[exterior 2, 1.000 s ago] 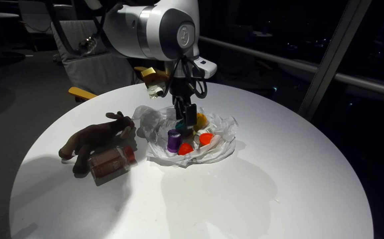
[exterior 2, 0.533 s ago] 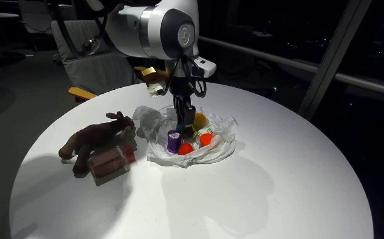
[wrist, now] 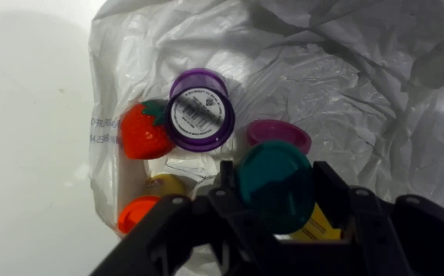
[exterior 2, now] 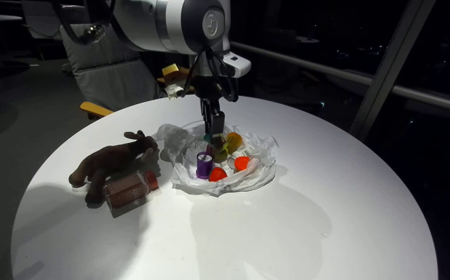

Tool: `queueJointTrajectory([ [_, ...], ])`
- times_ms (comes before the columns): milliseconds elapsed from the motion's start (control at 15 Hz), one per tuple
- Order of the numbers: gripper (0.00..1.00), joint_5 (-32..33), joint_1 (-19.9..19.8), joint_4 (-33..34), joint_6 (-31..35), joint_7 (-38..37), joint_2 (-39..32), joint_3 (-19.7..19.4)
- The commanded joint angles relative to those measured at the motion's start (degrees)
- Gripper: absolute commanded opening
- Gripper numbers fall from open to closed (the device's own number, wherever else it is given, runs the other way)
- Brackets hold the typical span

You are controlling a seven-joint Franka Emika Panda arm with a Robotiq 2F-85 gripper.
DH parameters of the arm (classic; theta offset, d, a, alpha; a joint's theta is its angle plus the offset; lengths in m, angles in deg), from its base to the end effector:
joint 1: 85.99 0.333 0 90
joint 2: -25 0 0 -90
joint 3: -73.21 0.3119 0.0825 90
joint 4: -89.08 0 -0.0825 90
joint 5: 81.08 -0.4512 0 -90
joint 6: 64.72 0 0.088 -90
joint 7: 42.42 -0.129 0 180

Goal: Remove the things from the plastic bag and put them on the table

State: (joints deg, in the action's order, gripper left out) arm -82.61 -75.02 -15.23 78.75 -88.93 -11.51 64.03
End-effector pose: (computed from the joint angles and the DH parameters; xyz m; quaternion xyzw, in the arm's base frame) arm 0.6960 0.0230 0.1174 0.9261 -0.3742 0.0408 0.0243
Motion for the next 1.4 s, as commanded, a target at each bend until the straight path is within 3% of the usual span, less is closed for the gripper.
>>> queueJointTrajectory([
  [0, 0.29, -5.1, -3.1, -7.7, 1.5, 1.0, 8.3, 3.1],
  [533, 0.29, -23.4, -11.8, -22.0, -0.1, 12.3, 18.1, 9.2],
  [933, 0.29, -34.7, -13.6, -27.1, 2.3, 24.1, 21.3, 11.2],
  [1333, 0.29, -41.2, -13.0, -30.2, 2.8, 31.3, 20.6, 10.8],
])
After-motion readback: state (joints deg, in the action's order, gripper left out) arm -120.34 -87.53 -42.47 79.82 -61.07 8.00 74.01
